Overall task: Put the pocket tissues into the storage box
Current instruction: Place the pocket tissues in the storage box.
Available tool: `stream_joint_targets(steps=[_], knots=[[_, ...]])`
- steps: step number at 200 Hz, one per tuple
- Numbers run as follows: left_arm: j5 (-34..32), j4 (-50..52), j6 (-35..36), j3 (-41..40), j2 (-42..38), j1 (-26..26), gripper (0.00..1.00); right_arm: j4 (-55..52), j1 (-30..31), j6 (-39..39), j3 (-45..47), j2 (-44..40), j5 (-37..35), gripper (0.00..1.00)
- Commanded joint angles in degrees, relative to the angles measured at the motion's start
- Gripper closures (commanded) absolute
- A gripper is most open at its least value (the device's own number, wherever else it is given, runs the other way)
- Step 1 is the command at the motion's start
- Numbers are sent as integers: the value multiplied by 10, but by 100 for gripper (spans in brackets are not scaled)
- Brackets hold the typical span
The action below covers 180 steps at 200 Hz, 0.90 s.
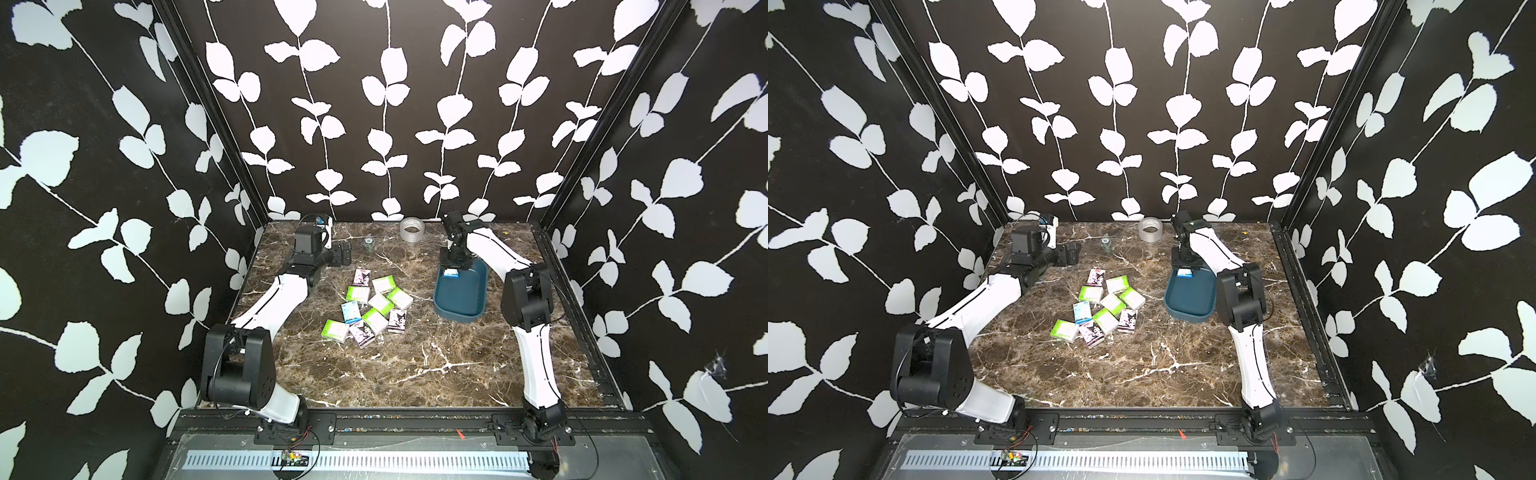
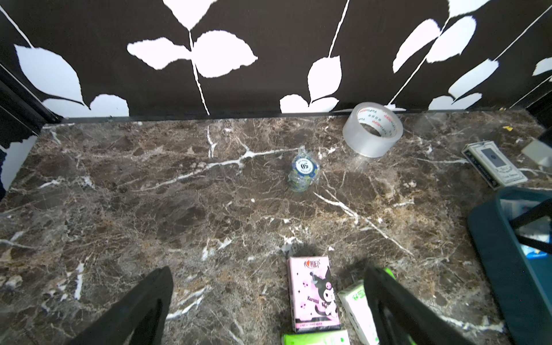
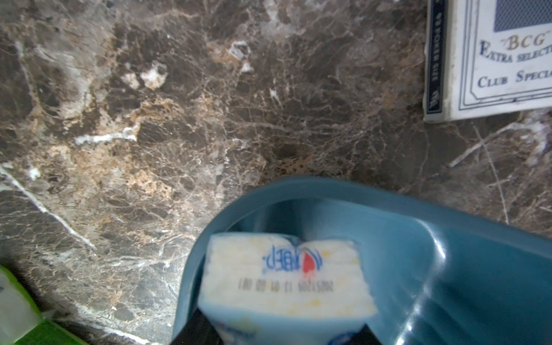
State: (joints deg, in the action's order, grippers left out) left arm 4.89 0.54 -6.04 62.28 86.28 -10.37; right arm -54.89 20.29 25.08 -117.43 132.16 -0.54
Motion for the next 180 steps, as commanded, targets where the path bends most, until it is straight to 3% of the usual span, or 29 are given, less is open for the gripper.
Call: stream_joint_targets(steps=[1,60,93,106,130,180], knots=[[-5,13,12,17,-4,-1,1,36,-2,28,68,-42,4,50],[3,5,-5,14,-1,-2,1,98,-8,62,152,-79,34,51],[-2,11,3,16,-7,-1,1,95,-15,60,113,-49,39,50],[-2,14,5,18,-8,-2,1,91,-18,59,91,-33,40,46],[-4,17,7,17,-11,-1,1,77,-20,55,56,-13,47,30],[-6,19,4,14,-14,-2,1,94,-20,42,92,-65,51,27]])
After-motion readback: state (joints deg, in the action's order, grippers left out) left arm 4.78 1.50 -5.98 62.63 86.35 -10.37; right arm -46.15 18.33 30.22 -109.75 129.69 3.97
